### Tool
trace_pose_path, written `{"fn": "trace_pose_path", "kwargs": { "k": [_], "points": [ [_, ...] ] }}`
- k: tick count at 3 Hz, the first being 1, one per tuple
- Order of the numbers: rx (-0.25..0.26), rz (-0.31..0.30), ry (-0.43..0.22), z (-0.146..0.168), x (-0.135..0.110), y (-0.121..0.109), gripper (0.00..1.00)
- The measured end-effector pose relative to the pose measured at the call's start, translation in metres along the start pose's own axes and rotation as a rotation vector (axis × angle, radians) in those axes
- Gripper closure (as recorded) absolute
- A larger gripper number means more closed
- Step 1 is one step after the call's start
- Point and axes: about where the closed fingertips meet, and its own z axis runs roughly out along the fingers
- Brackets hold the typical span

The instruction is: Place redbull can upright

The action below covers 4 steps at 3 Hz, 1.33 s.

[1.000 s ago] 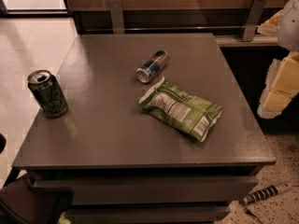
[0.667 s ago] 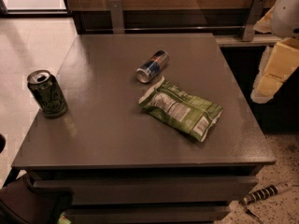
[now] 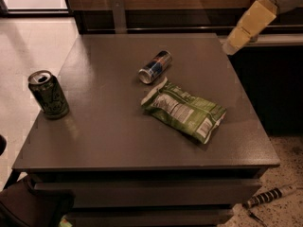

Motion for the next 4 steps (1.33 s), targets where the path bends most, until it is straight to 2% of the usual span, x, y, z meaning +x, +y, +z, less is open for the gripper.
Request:
{"fn": "trace_pose_path", "kwargs": {
  "k": [1,2,3,4],
  "points": [
    [0.091,0.156,0.067,0.009,-0.018,-0.014,0.0],
    [0.137,0.299,0.1,0.022,-0.039,-0.021,0.0],
    [0.149,0.394,0.081,0.026,-0.047,-0.023,0.0],
    [0.148,0.409,0.08,0.027,-0.047,-0.024,0.0]
  ]
}}
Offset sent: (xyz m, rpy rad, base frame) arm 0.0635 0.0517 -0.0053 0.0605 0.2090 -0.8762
